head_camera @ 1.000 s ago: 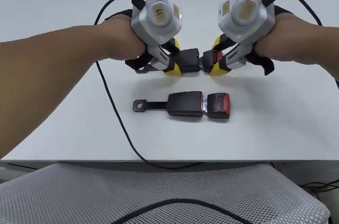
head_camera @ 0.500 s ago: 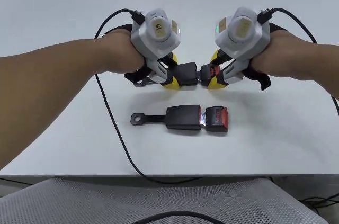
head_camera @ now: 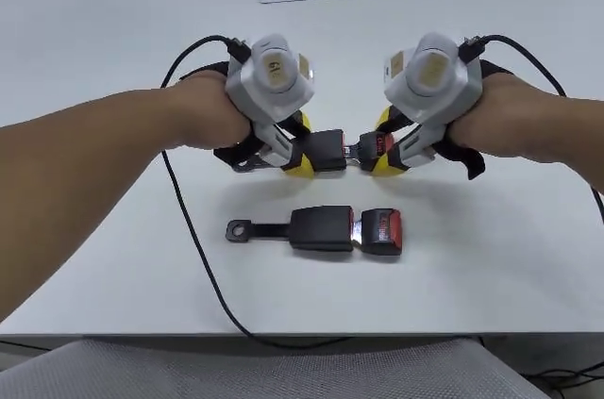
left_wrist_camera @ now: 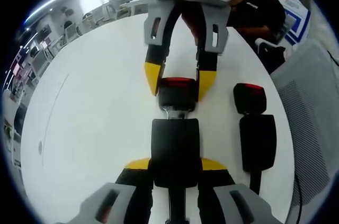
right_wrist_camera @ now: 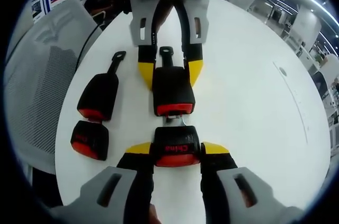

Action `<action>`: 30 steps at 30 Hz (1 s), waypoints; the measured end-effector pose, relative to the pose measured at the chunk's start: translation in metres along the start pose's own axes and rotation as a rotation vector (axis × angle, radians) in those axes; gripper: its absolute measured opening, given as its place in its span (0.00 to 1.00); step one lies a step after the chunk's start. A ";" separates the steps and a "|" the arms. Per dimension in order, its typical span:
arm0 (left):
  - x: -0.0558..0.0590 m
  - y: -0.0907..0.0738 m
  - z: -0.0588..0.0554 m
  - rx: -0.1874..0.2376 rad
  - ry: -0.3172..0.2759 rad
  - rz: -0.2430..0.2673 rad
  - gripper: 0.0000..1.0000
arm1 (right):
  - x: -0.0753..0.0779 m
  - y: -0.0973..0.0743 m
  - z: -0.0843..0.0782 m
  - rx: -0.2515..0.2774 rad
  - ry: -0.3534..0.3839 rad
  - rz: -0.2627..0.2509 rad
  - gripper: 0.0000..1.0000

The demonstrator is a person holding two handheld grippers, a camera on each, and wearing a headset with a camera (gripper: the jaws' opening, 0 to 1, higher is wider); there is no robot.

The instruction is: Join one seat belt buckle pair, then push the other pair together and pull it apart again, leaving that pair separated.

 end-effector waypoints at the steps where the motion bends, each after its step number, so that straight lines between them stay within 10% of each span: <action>1: 0.001 0.000 0.000 0.004 -0.002 0.004 0.31 | 0.000 0.000 -0.001 -0.001 -0.001 0.000 0.33; 30: -0.002 0.000 0.003 0.011 0.012 -0.018 0.32 | 0.013 -0.028 -0.046 0.009 0.009 -0.001 0.34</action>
Point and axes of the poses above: the centre of the closed fingertips' face, and the gripper's own axes: y roughly forward along the fingers, x roughly to its right, z roughly out of its top, the point moved 9 cm from there along -y, roughly backward along the fingers, and after that the axes turned 4 degrees about y, right-handed, at the moved point
